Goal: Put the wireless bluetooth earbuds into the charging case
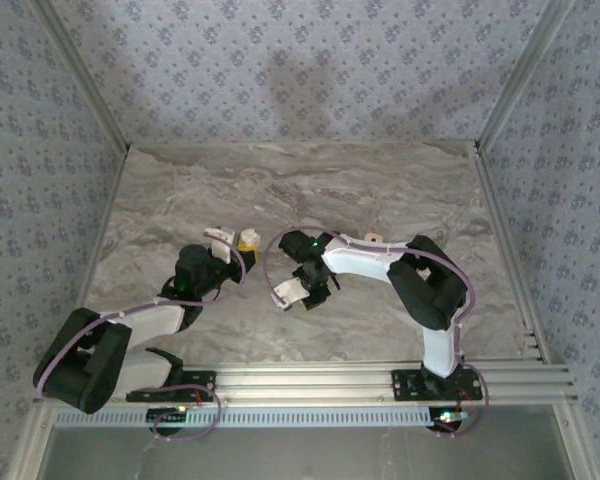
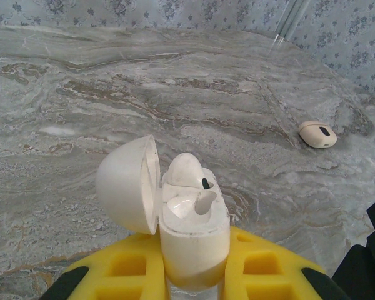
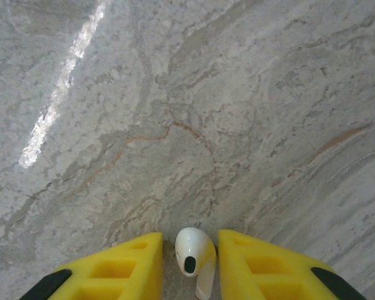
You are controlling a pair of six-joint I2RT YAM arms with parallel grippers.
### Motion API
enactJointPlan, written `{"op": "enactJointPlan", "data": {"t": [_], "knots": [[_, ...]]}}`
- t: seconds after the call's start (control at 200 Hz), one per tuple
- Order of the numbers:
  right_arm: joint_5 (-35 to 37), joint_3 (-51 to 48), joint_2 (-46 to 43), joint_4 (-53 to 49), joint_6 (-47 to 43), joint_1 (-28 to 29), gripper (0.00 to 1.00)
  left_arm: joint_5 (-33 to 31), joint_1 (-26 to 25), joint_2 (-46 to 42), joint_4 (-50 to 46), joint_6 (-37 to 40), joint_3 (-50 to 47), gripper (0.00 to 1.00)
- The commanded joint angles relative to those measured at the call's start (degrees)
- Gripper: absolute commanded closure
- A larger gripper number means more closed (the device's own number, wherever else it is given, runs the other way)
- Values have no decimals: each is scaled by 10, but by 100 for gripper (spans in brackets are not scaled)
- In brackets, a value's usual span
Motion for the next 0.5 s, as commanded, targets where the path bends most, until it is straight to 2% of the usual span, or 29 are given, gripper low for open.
{"op": "enactJointPlan", "data": {"t": [0.0,0.165,0.495], "knots": [[31,-21,17,20,1,-4,73,11,4,0,5,5,10,83],[46,-63,-1,68,4,-5,82,18,3,6,-5,13,18,83],[32,-106,-42,105,38,-24,84,30,-3,34,5,10,36,84]]}}
